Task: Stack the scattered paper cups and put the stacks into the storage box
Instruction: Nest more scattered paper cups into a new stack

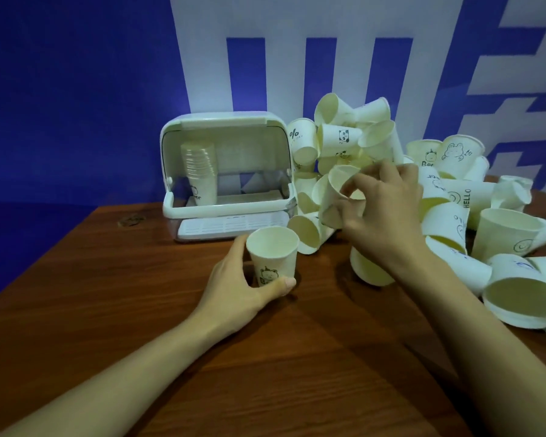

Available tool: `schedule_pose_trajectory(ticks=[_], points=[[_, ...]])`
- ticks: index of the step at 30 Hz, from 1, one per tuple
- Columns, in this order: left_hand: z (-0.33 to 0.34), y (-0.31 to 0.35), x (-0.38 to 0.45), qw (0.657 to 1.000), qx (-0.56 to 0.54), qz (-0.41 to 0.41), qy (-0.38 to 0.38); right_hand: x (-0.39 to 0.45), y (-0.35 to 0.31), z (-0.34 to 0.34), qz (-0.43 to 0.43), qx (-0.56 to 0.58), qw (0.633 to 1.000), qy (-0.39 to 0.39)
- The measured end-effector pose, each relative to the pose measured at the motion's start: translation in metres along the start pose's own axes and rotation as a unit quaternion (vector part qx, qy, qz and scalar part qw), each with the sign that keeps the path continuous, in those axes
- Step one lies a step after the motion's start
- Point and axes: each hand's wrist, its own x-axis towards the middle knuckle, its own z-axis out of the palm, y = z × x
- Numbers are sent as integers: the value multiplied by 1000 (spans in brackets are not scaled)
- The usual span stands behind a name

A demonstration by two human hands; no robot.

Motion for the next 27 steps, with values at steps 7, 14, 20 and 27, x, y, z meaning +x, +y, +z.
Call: schedule_pose_trajectory(ticks=[7,14,20,27], points=[[0,-2,5,1000,-7,-3,-2,19,-42,-8,-145,277,948,-66],[3,-17,11,999,-36,0,31,4,-33,10,-198,258,931,-165],[5,-16,12,999,-25,8,22,3,-31,3,-195,240,939,-149],[4,-16,12,999,-10,17,27,-1,-36,2,-194,239,950,-56]])
